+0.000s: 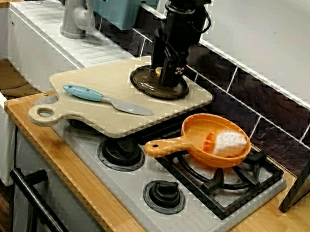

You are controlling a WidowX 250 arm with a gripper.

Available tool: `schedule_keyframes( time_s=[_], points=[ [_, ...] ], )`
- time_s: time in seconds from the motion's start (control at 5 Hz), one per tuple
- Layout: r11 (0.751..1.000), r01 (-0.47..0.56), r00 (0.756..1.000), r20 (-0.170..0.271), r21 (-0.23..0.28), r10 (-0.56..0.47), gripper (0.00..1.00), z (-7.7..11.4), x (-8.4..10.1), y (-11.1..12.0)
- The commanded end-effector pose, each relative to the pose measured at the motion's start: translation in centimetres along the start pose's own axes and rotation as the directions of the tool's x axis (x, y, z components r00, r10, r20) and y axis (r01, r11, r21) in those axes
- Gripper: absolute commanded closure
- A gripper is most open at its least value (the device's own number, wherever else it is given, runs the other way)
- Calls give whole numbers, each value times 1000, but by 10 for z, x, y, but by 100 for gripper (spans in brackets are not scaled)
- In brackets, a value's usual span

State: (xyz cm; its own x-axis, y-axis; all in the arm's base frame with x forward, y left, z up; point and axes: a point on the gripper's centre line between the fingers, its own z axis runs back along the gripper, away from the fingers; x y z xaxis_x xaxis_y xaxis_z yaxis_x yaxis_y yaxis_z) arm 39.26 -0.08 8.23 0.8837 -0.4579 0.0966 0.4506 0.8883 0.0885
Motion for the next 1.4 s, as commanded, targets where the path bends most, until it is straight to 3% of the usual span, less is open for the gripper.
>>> schedule_keyframes(
  time_s=[0.0,0.2,0.6,0.8,1.2],
  points=[
    [1000,-9,1000,26,-3,9,100,8,1,1],
    [1000,-3,1000,24,-10,3,100,9,0,-4],
    [999,8,997,78,-36,-6,100,41,2,-10],
    [997,43,994,107,-58,-37,100,60,6,-24],
    [986,153,980,140,-73,-142,100,76,14,-71]
  ],
)
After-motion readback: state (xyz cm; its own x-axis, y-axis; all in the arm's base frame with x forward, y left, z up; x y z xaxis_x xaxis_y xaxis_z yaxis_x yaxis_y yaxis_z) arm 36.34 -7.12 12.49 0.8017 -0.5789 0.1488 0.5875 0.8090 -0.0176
